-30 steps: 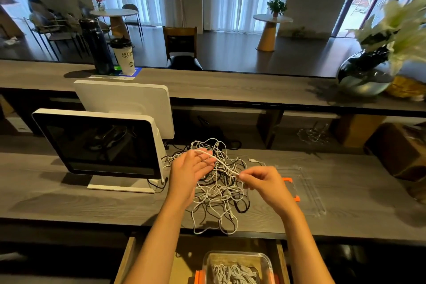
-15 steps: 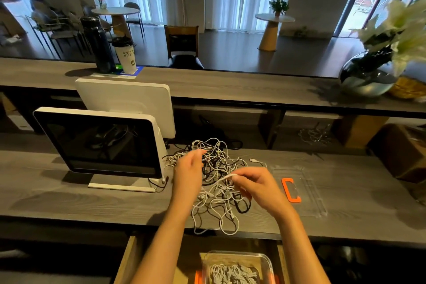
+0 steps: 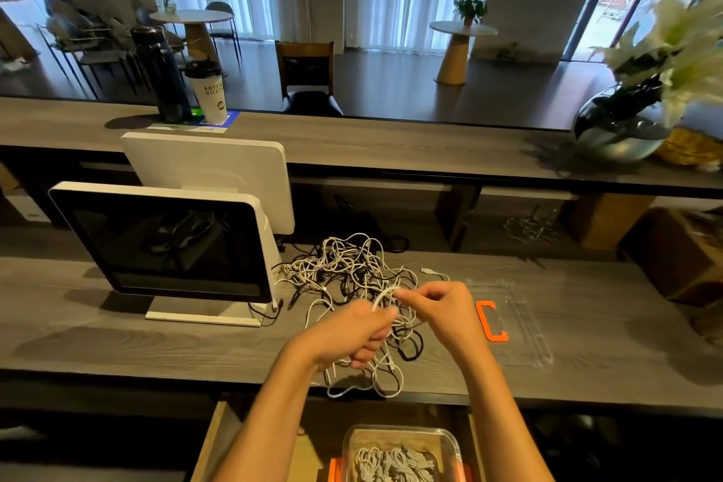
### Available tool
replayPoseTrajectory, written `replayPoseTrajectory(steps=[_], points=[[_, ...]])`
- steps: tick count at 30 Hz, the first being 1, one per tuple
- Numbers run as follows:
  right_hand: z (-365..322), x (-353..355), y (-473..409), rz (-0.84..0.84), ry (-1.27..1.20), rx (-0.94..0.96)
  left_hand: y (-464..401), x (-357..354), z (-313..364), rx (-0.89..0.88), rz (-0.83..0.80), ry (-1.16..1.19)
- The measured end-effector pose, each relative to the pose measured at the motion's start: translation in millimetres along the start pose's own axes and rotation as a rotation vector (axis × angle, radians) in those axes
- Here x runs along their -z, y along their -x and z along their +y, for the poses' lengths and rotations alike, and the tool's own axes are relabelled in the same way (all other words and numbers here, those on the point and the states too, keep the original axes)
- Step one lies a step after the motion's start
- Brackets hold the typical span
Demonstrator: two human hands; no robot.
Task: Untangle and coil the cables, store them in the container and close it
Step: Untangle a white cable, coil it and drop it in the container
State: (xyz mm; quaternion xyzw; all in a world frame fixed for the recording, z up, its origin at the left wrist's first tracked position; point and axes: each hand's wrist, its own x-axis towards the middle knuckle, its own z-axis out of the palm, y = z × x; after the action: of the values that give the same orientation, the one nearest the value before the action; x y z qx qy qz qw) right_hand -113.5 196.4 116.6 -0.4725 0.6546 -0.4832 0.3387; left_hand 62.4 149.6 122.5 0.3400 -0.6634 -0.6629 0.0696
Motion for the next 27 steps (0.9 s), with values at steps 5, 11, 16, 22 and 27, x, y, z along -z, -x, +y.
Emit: replayPoseTrajectory(steps=[5, 11, 16, 22, 27], points=[[4.3, 11.0, 3.4, -0.059, -0.075, -0.062, -1.5, 18.5, 1.0, -0.147, 0.561, 0.206], [10.5, 11.1, 3.3, -0.242, -0.071, -0.035, -1.0, 27.0, 11.8, -0.436, 0.644, 1.273], [5.7, 12.4, 7.5, -0.373, -0.026, 0.046, 1.5, 32.7, 4.9, -0.292, 1.046, 0.717], [-17.5, -1.5, 6.7, -0.29, -0.081, 0.148, -4.7, 17.1, 7.0, -0.067, 0.79, -0.204], [-17.4, -8.2, 1.8, -0.112, -0.061, 0.105, 1.7, 1.0, 9.4, 0.088, 0.109, 0.048]])
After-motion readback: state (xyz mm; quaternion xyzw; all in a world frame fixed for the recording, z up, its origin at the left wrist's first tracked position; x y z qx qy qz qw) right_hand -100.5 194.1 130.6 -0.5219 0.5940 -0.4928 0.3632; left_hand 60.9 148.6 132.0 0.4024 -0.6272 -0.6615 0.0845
